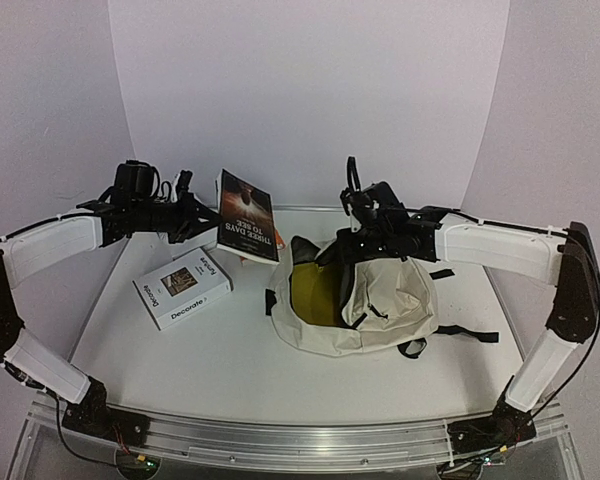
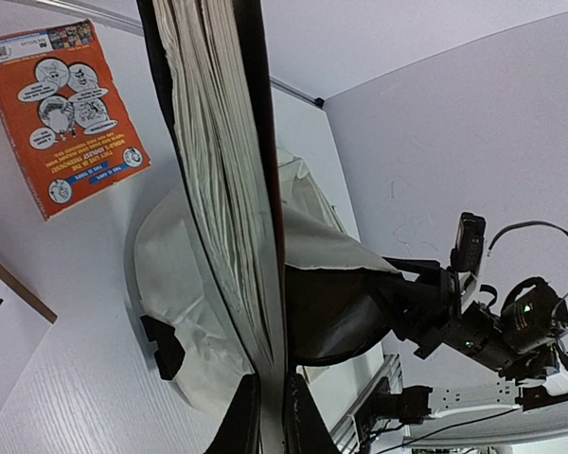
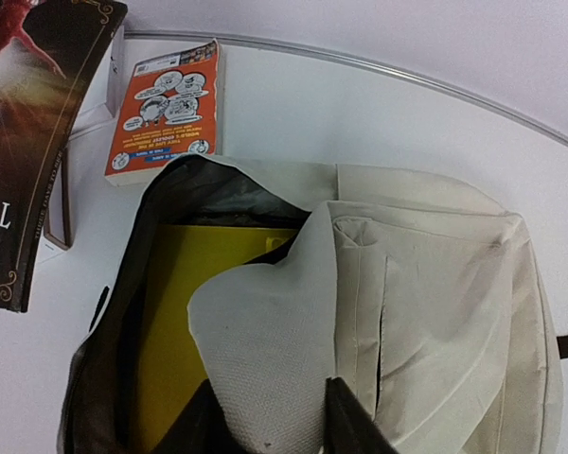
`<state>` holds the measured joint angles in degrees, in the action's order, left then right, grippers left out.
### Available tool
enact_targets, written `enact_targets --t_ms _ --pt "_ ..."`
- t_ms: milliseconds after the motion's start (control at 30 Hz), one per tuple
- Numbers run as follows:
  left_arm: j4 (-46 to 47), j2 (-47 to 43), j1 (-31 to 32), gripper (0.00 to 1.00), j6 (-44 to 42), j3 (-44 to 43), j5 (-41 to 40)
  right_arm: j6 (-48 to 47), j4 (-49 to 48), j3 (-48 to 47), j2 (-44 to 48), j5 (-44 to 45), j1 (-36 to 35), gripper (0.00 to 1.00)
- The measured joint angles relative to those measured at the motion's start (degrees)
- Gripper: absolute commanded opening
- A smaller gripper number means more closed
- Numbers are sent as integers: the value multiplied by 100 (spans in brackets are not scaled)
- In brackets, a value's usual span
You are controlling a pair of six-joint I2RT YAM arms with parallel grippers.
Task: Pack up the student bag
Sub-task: Place the book in the student bag.
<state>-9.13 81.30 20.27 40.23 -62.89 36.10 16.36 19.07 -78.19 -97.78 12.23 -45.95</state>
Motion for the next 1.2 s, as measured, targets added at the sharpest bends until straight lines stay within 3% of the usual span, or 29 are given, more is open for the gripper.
enact_targets --t_ms 67,267,500,667,1200 --pt "2 -2 114 0 37 0 63 31 11 -22 -20 -44 0 0" --pt "28 -2 590 0 352 0 385 396 127 -94 85 122 0 0" --pt "544 149 1209 0 986 0 479 1064 50 15 896 461 0 0" --pt "756 560 1410 0 1386 55 527 1488 -326 479 1327 597 0 0" --pt "1930 2332 1917 0 2081 125 350 1803 -697 667 1333 299 0 0"
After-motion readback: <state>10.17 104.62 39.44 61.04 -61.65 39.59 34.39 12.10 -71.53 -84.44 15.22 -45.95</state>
